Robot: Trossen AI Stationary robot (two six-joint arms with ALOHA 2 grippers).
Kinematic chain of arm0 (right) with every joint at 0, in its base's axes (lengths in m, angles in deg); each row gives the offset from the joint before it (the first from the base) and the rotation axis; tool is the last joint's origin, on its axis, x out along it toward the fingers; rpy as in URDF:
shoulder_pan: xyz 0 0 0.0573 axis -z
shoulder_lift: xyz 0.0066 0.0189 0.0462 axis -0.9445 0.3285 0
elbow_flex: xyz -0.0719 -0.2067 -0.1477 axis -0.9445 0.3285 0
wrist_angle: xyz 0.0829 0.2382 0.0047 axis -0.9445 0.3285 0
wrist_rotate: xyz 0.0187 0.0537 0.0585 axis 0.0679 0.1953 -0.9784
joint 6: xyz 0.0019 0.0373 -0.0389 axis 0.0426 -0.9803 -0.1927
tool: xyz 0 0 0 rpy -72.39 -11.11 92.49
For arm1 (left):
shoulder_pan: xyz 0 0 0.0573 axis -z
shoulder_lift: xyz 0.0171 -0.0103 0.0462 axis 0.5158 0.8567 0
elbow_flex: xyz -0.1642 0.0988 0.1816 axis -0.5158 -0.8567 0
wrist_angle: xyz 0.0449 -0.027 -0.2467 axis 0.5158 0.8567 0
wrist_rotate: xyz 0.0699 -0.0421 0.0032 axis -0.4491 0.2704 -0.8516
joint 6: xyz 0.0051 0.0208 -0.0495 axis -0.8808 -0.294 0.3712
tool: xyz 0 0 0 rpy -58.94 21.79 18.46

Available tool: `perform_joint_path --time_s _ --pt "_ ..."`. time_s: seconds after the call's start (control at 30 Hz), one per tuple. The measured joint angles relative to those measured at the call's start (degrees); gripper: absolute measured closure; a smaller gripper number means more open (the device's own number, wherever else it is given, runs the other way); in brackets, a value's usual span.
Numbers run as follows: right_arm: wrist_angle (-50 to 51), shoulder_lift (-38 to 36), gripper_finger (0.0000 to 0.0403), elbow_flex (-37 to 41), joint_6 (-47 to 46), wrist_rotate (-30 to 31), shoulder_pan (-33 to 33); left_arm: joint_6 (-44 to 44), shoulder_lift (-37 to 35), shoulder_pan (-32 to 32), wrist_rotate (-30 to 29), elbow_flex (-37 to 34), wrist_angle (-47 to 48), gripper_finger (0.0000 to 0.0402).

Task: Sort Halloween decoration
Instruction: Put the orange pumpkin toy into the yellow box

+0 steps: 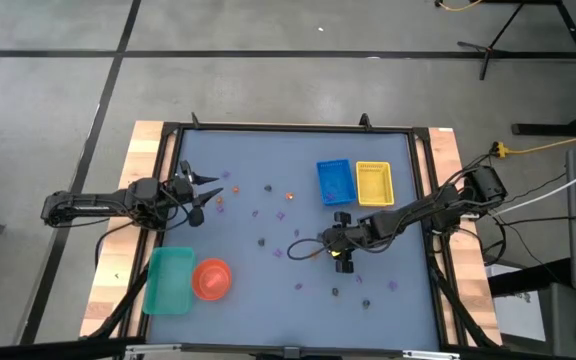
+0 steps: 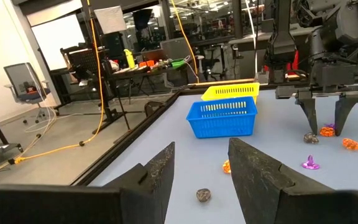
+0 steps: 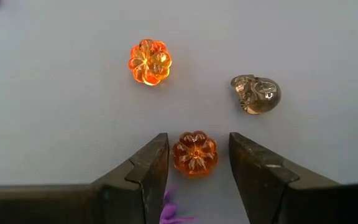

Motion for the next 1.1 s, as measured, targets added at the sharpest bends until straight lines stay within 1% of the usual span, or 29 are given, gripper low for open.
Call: perform_joint_path --time_s 0.17,0.23,0.47,0.57,0.63,0.87,0.93,1.1 --pt "0.02 0.00 0.0234 0.00 0.00 -0.02 0.00 0.00 -0.01 0.00 0.00 -0.01 0.00 0.0264" --pt "0.02 0.00 0.0240 0.00 0.02 -0.05 0.00 0.00 -0.02 0.00 0.00 0.00 0.00 0.0264" --pt "0.03 0.00 0.0302 0.00 0.13 -1.25 0.00 0.00 0.00 0.00 0.00 0.00 0.00 0.0264" --pt "0.07 -0.02 0.0317 0.00 0.13 -1.27 0.00 0.00 -0.02 0.02 0.00 -0.02 0.00 0.0264" --pt "0.07 -0.02 0.0317 0.00 0.13 -1.27 0.00 0.00 -0.01 0.00 0.00 -0.01 0.00 0.0264" --pt "1.35 0.13 0.0295 -1.21 0.09 -1.44 0.00 0.00 -0.02 0.02 0.00 0.00 0.00 0.0264" --pt "3.95 0.22 0.0296 -2.76 0.28 -2.38 0.05 0.00 -0.01 0.01 0.00 -0.02 0.00 0.0264" --pt "15.10 0.24 0.0307 -8.59 0.42 -3.10 0.03 0.00 -0.01 0.00 0.00 -0.01 0.00 0.0264"
